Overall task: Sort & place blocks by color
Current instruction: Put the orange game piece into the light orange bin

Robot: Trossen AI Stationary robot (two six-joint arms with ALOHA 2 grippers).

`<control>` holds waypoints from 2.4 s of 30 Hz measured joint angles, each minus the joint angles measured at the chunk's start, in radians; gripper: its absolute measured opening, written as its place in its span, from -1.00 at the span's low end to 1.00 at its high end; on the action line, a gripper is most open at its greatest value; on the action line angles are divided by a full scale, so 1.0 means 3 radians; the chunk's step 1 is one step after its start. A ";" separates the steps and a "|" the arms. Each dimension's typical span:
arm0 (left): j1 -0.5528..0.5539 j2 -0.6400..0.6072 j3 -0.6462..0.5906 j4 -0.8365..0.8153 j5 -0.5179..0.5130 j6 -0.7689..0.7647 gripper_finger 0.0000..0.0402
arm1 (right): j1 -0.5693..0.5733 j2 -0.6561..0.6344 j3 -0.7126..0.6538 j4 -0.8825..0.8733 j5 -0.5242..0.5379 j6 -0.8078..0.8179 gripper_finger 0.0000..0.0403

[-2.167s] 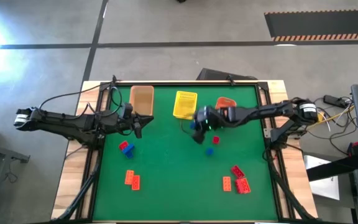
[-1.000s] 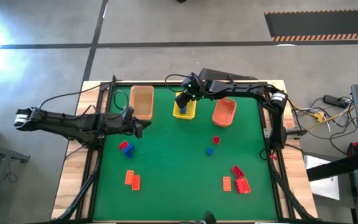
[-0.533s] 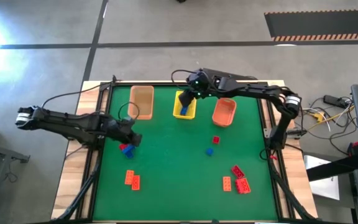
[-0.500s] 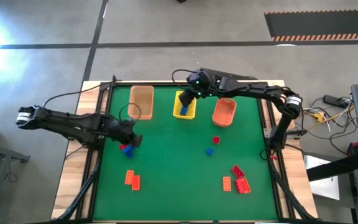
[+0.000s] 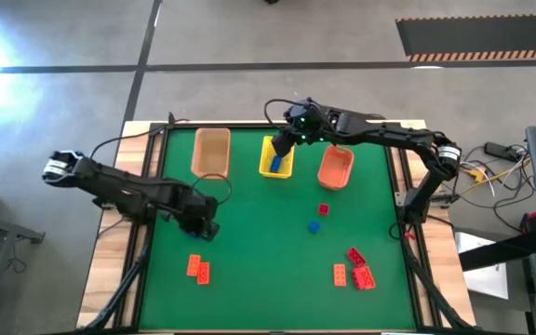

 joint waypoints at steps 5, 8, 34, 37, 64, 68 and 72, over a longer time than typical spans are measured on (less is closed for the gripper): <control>-0.0515 0.0067 0.0097 0.0013 0.0051 -0.0504 -1.00 | 0.0000 0.0009 -0.0001 -0.0001 0.0001 -0.0039 -0.28; -0.0832 0.0139 0.0075 0.0007 0.0048 -0.0976 -1.00 | 0.0000 0.0015 -0.0001 -0.0006 0.0000 -0.0102 -0.29; -0.1241 0.1012 0.0065 0.0142 -0.0490 -0.2103 0.19 | 0.0000 0.0016 -0.0003 -0.0004 -0.0001 -0.0276 -0.27; -0.1242 0.1076 0.0065 0.0187 -0.0550 -0.2103 0.19 | 0.0000 0.0017 -0.0003 -0.0016 -0.0001 -0.0276 -0.25; -0.1275 0.0948 -0.0120 0.0360 -0.0598 -0.2333 -0.36 | 0.0000 0.0017 -0.0003 -0.0067 -0.0011 -0.0273 -0.31; -0.1248 0.0744 -0.0095 0.0202 -0.0660 -0.2233 -0.36 | -0.0001 0.0017 -0.0003 -0.0067 -0.0003 -0.0268 -0.30; -0.1166 0.0445 -0.0072 0.0096 -0.0944 -0.2058 -0.36 | -0.0001 0.0017 -0.0003 -0.0067 -0.0001 -0.0262 -0.31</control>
